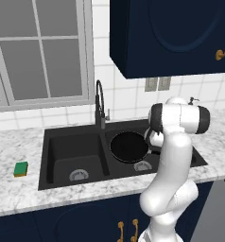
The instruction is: Pick the pan and sponge and place them into the sink. Then turn on the water.
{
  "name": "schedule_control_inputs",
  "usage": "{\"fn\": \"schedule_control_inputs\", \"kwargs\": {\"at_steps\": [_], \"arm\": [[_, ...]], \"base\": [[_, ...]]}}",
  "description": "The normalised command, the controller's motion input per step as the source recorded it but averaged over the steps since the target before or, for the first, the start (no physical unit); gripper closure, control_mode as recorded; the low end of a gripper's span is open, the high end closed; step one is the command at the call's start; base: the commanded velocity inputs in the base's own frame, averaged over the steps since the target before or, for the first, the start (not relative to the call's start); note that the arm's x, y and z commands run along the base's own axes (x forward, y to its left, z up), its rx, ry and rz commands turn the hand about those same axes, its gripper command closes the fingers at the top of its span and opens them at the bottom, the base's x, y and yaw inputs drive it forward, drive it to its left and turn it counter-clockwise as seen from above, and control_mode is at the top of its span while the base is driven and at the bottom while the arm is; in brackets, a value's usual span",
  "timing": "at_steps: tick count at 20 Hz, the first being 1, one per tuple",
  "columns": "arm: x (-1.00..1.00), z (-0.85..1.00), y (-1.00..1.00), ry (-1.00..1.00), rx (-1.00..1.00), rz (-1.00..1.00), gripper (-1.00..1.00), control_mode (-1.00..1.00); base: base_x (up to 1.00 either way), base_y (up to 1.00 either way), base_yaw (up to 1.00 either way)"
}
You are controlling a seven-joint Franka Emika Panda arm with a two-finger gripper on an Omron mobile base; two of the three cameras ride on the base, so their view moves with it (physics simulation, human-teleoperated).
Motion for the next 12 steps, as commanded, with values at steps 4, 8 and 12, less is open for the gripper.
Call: {"fn": "schedule_control_inputs", "kwargs": {"at_steps": [4,8,12], "arm": [[0.37,-0.38,-0.14,0.0,0.0,0.0,1.0,-1.0],[0.11,-0.33,-0.06,0.04,0.0,0.03,1.0,-1.0],[-0.04,-0.35,0.0,0.09,0.0,0.07,1.0,-1.0]], "base": [[0.0,0.0,0.0],[0.0,0.0,0.0],[0.0,0.0,0.0]]}}
